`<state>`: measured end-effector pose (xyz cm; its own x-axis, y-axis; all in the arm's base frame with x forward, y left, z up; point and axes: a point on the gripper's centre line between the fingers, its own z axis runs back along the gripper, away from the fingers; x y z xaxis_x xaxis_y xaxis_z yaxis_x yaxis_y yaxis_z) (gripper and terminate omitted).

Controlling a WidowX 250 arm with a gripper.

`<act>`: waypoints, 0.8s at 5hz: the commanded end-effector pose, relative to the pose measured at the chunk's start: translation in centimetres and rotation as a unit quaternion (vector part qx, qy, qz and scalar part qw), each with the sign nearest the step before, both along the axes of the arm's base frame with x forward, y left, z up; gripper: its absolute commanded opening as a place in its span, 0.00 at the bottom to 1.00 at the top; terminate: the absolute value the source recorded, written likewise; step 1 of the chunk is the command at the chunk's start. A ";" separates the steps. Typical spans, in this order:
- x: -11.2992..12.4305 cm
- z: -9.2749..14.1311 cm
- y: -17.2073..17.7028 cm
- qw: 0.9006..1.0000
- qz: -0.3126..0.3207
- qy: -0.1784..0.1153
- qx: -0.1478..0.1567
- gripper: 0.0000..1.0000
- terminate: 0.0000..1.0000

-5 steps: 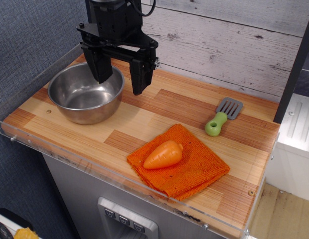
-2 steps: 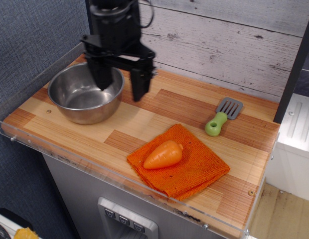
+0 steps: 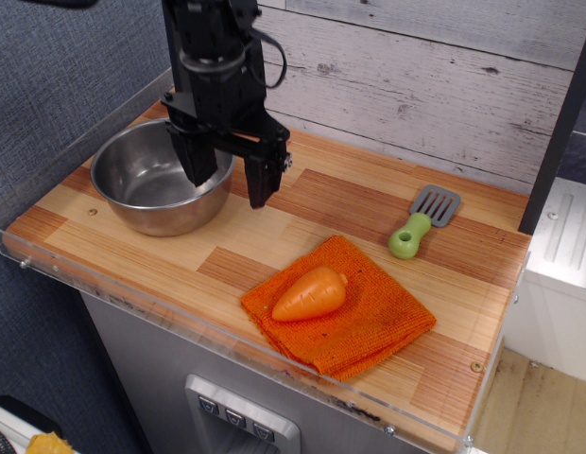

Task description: PICK UP THE VESSEL AND PUT ANOTHER SIDE OF THE TABLE

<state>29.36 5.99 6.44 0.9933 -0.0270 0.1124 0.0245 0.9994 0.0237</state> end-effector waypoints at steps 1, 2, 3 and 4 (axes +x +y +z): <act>1.0 -2.2 1.0 1.000 0.005 0.014 0.023 1.00 0.00; 0.8 -3.5 1.9 0.999 0.003 0.030 0.023 1.00 0.00; 0.9 -3.9 2.3 0.998 -0.007 0.060 0.026 0.00 0.00; 0.7 -3.2 2.4 0.998 -0.006 0.057 0.024 0.00 0.00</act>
